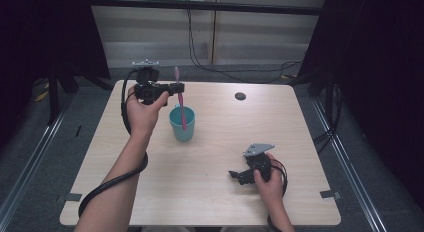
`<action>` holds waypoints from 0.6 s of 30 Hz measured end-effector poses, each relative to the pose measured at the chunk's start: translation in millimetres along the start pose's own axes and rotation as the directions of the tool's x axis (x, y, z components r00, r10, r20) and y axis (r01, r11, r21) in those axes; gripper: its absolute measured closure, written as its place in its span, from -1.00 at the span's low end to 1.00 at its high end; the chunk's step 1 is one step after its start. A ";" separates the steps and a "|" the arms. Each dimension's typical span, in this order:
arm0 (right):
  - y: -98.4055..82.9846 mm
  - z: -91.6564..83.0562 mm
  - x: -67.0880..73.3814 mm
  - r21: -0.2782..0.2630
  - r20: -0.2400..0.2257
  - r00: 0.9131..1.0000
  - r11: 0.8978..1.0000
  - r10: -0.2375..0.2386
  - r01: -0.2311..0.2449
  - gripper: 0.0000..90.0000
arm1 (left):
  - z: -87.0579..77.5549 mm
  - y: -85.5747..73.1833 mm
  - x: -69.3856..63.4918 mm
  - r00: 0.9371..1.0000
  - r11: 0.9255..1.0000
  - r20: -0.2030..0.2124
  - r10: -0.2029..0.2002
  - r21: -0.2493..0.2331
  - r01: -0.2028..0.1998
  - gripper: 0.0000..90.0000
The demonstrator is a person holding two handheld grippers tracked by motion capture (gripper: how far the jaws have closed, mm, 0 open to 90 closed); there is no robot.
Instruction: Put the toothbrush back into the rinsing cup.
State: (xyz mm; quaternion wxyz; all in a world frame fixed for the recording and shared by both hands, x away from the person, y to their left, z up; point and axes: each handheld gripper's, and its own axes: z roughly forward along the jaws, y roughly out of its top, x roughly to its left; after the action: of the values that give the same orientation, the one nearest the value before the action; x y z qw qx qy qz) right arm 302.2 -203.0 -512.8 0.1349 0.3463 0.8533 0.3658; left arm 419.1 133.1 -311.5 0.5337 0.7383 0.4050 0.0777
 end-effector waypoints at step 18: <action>0.1 0.1 0.0 -0.001 0.001 1.000 1.000 0.002 -0.002 -0.82 | 6.2 5.8 2.9 1.000 1.000 -0.023 0.005 -0.024 -0.006 0.86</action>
State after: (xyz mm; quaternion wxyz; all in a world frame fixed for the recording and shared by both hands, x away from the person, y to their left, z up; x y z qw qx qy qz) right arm 302.3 -203.0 -512.8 0.1352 0.3473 0.8527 0.3660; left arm 427.4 130.0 -310.1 0.5379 0.7318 0.4081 0.0924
